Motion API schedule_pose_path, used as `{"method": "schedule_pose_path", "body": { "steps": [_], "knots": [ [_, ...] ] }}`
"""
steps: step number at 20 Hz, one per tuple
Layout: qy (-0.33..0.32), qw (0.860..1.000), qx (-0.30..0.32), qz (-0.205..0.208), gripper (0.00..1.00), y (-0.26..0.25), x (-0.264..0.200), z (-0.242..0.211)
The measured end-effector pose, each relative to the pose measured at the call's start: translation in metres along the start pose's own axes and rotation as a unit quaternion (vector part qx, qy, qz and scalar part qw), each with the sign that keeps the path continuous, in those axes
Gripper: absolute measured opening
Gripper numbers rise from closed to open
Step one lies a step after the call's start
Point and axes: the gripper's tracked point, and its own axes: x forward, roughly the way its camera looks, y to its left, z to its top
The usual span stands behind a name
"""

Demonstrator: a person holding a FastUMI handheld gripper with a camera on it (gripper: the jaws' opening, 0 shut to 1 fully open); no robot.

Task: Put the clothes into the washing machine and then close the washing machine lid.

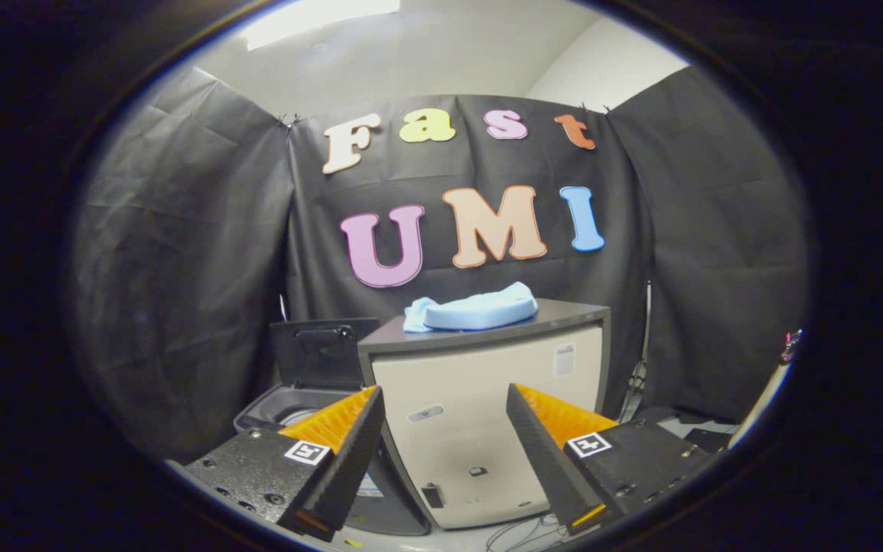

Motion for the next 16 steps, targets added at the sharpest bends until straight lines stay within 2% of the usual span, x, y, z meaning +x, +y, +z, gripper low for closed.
{"method": "schedule_pose_path", "body": {
  "steps": [6, 10, 13, 16],
  "knots": [
    [-0.03, 0.999, -0.039, -0.019, 0.97, -0.006, 0.032, 0.06],
    [-0.031, 0.999, -0.009, -0.03, 0.97, -0.006, 0.062, 0.095],
    [-0.016, 0.998, -0.001, -0.059, 0.96, -0.018, 0.085, 0.108],
    [0.012, 0.997, 0.003, -0.07, 0.96, -0.02, 0.112, 0.113]
  ]
}}
